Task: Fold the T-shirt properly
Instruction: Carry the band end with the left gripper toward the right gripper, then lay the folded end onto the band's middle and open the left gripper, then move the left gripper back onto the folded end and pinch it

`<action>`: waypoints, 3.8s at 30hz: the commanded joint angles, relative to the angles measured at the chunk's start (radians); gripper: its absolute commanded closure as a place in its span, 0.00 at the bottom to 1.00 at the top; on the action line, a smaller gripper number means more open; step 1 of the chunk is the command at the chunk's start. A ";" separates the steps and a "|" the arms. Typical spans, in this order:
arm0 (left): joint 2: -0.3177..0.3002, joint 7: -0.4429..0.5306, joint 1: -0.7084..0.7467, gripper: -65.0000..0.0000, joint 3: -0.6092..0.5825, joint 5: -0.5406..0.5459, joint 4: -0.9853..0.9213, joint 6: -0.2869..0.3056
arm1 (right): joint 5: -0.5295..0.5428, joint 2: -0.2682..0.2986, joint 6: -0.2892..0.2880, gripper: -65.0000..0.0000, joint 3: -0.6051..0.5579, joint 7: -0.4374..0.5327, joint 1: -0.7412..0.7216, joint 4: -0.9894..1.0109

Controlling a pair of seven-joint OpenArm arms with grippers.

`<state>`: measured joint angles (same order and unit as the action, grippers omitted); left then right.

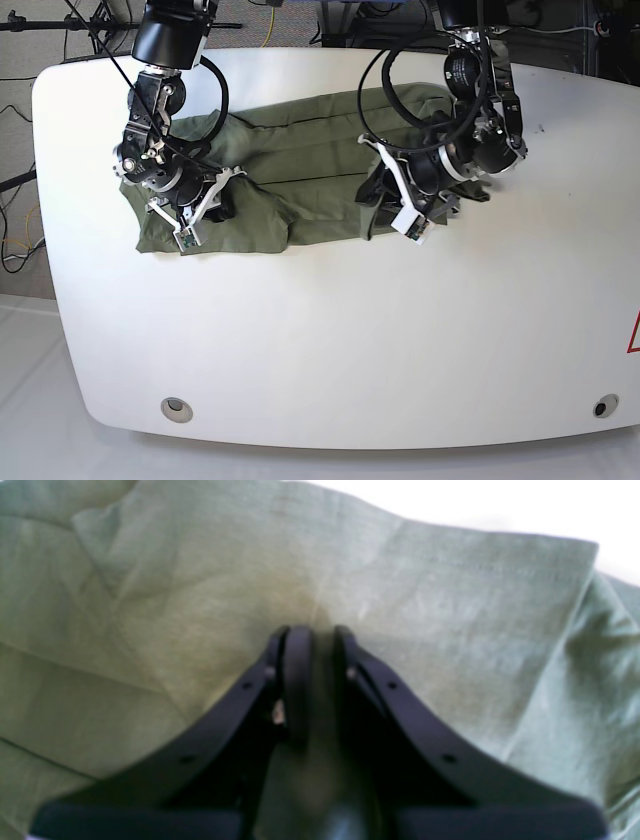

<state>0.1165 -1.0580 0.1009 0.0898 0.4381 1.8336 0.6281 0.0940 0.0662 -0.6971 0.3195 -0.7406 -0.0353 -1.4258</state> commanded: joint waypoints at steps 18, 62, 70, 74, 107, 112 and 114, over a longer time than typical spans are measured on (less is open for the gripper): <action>0.019 0.130 0.004 0.98 -0.104 0.021 -0.021 -0.053 | -0.042 0.003 -0.001 0.88 -0.008 -0.053 0.008 -0.004; 0.020 0.147 -0.044 0.53 -0.204 0.029 -0.079 -0.055 | -0.015 0.004 -0.001 0.88 -0.014 -0.041 0.006 -0.013; 0.017 0.141 -0.051 0.54 -0.219 0.040 -0.081 -0.055 | -0.016 0.004 -0.001 0.88 -0.014 -0.042 0.006 -0.015; 0.030 0.149 -0.059 0.51 -0.237 0.051 -0.076 -0.055 | -0.015 0.005 -0.001 0.88 -0.013 -0.036 0.010 -0.015; -0.258 0.246 -0.024 0.43 -0.333 0.058 0.012 -0.124 | -0.010 0.005 -0.001 0.90 -0.017 -0.038 0.009 -0.020; -0.260 0.219 -0.003 0.43 -0.330 0.026 -0.067 -0.146 | 0.003 -0.019 0.004 0.88 -0.021 -0.012 0.051 0.049; -0.268 0.219 -0.005 0.43 -0.330 0.026 -0.079 -0.146 | 0.003 -0.027 0.003 0.88 -0.023 -0.010 0.070 0.104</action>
<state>-0.1398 -0.8173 0.0906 -0.2398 0.4786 1.7733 0.4942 0.1078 0.0589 -0.6930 0.3031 -0.7284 -0.0116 -1.4181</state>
